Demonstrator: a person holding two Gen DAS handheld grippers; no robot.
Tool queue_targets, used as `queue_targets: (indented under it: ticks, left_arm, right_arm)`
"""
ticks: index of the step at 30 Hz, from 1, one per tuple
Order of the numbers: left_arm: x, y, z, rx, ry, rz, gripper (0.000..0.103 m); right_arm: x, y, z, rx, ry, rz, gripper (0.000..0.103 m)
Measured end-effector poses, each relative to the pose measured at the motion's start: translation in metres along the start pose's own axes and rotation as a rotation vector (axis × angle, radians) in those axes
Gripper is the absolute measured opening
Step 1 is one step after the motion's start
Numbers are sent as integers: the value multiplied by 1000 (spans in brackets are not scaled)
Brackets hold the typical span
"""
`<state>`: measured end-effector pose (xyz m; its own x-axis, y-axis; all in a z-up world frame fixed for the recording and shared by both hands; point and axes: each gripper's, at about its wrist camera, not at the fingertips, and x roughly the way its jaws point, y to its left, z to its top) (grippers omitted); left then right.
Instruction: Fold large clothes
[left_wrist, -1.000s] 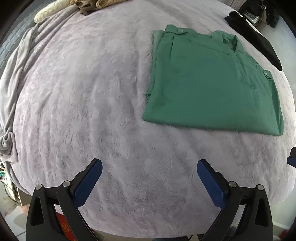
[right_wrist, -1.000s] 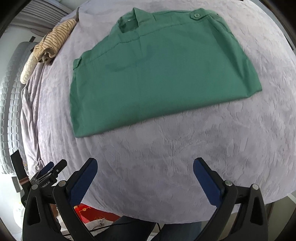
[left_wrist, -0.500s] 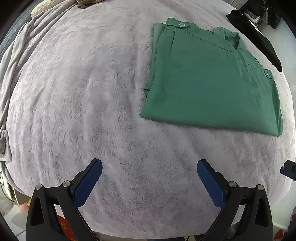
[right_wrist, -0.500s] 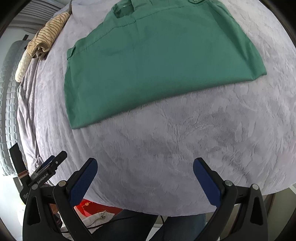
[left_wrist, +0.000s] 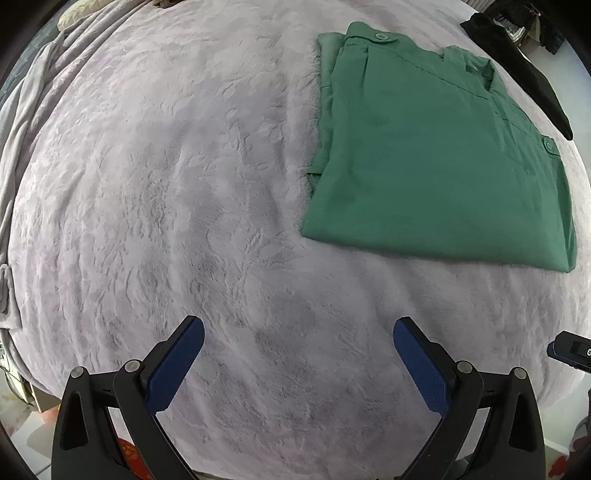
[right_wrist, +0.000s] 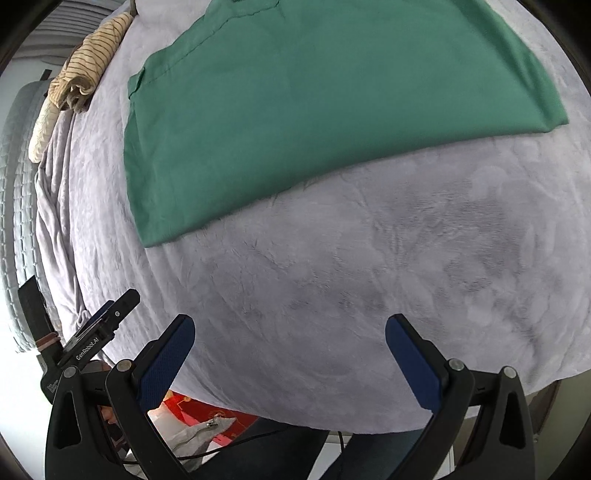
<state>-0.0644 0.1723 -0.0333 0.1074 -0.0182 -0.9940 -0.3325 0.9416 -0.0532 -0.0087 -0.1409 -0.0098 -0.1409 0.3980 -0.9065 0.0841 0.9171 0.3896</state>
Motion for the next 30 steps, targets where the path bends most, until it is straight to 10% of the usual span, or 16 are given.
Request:
queue_targets:
  ticks: [25, 30]
  left_arm:
    - [43, 48, 82, -114, -110, -404, 103]
    - [51, 61, 96, -184, -98, -513, 103]
  right_arm:
    - [112, 44, 67, 219, -96, 783, 95]
    - [122, 43, 72, 244, -76, 803, 7]
